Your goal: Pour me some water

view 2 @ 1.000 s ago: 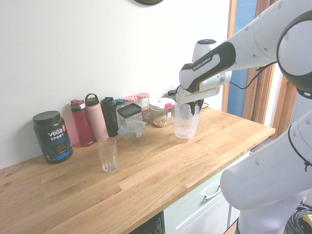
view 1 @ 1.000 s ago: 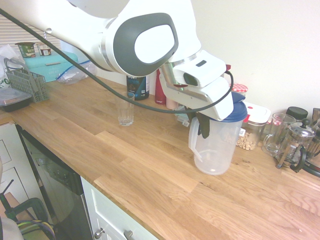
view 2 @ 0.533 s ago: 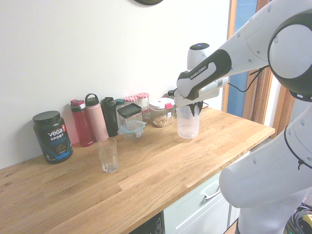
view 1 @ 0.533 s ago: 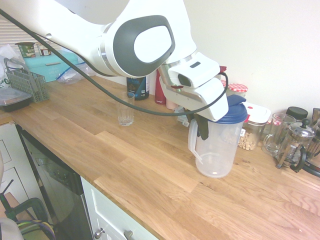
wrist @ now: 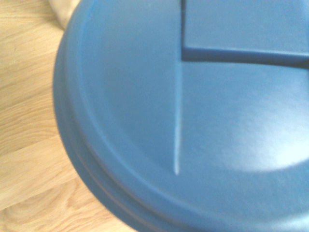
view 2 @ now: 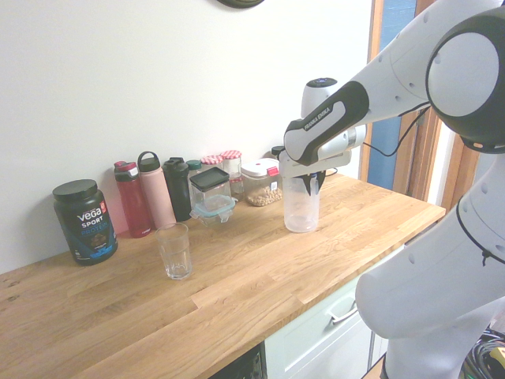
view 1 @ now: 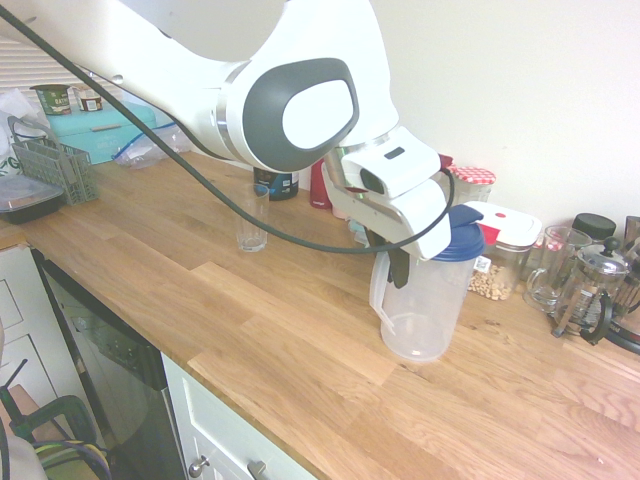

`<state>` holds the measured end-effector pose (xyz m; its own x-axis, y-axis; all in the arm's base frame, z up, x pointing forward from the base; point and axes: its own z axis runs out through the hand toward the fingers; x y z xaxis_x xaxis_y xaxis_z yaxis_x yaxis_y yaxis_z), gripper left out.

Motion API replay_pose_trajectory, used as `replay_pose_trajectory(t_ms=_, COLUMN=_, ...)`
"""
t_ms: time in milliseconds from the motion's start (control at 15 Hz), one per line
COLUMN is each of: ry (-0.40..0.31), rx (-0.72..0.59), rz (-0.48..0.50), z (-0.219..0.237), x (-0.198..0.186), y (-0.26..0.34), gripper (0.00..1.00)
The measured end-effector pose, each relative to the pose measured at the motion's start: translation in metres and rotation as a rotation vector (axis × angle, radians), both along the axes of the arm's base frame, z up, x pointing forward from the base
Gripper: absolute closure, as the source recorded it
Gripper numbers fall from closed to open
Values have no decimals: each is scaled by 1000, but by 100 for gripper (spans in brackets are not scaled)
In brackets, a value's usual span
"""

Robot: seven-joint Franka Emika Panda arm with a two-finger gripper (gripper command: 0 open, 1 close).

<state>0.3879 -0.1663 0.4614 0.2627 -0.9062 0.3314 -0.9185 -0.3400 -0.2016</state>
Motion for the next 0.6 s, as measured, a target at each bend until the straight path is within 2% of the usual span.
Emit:
replay_pose_trajectory(t_ms=267, ry=10, rx=-1, rz=0, z=1, x=0, y=0, gripper=0)
replay_pose_trajectory(t_ms=400, ry=115, rx=56, rz=43, z=-1, x=-9, y=5, gripper=0)
replay_pose_trajectory(t_ms=600, ry=268, rx=168, rz=181, z=16, x=-39, y=25, gripper=0)
